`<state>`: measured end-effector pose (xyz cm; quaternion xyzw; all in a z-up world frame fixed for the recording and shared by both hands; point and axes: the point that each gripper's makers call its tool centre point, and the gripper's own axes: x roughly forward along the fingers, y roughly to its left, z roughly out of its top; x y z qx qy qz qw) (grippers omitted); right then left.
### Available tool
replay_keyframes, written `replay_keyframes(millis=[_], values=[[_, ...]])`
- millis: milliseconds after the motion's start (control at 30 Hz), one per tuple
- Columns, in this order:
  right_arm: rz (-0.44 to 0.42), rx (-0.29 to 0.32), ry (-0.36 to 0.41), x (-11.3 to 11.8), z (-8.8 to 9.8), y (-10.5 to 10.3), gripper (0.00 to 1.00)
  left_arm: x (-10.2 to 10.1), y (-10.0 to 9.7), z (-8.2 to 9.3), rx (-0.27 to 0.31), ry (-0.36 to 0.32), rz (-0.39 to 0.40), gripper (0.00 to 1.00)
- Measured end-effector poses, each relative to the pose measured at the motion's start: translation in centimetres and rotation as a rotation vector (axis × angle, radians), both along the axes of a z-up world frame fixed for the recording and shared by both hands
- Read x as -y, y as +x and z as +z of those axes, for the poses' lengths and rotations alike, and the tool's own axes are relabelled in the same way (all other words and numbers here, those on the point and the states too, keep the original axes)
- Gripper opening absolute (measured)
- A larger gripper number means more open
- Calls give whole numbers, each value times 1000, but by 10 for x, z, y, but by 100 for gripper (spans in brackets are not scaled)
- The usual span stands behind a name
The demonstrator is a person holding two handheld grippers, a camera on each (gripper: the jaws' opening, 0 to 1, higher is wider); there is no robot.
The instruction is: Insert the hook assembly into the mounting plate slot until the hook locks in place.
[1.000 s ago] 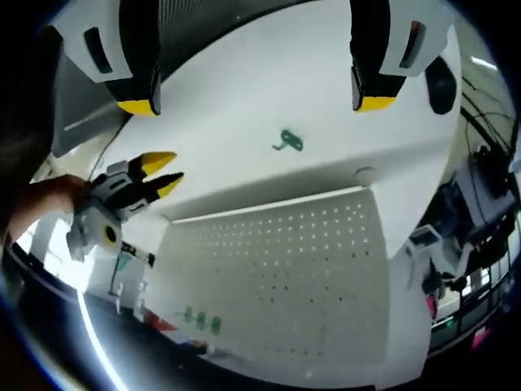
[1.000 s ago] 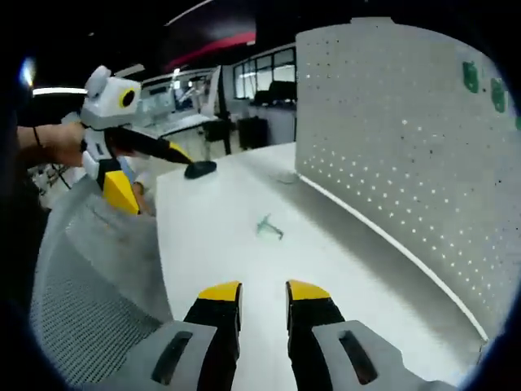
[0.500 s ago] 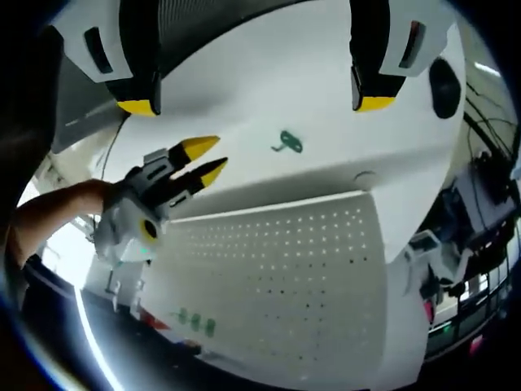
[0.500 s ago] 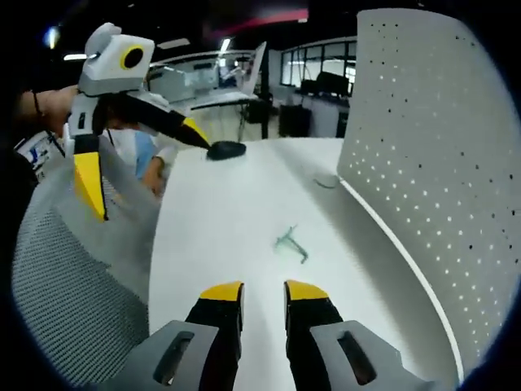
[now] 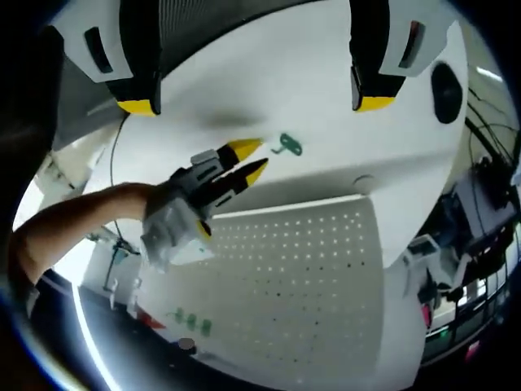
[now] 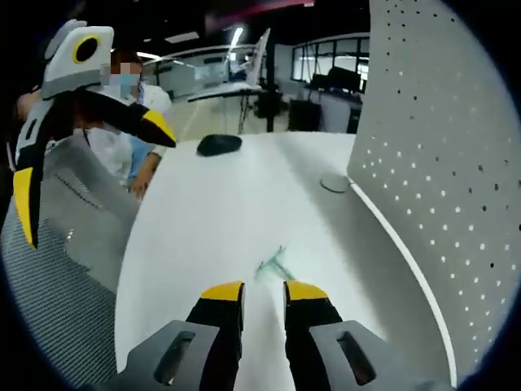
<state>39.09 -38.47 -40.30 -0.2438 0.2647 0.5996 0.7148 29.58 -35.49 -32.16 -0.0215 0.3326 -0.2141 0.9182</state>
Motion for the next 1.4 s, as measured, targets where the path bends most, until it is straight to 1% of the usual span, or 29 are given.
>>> replay_keyframes(millis=[100, 200, 367, 700, 767, 833, 900, 967, 1067, 1133, 1200, 1267, 1400], values=[[26, 6, -27, -3, -8, 5, 16, 1, 1, 0, -1, -5, -2, 99], [52, 28, -46, -7, -11, 11, 16, 0, 3, 0, -1, -6, 4, 98], [80, 31, -66, -11, -17, 16, 15, -2, 4, 2, 2, -12, 13, 98], [105, 26, -90, -15, -26, 22, 12, -5, 2, -1, -10, -15, 26, 98], [103, 15, -88, -15, -27, 23, 12, -6, 2, -2, -12, -17, 29, 98], [105, 19, -94, -14, -27, 24, 10, -6, 1, -3, -15, -16, 28, 98], [118, 26, -98, -15, -27, 24, 5, -5, 1, -4, -18, -17, 26, 97], [140, 23, -102, -16, -26, 20, 2, -5, 1, -4, -17, -19, 28, 97], [153, 30, -111, -17, -27, 19, 1, -5, 2, -4, -16, -21, 28, 97], [140, 9, -111, -17, -26, 19, 1, -4, 2, -4, -14, -20, 26, 97], [90, -43, -111, -16, -27, 20, 1, -4, 3, -4, -13, -20, 25, 97], [63, -79, -101, -17, -27, 19, 1, -5, 3, -4, -12, -21, 27, 97], [27, -82, -97, -15, -27, 20, 0, -4, 4, -2, -3, -26, 32, 97]])
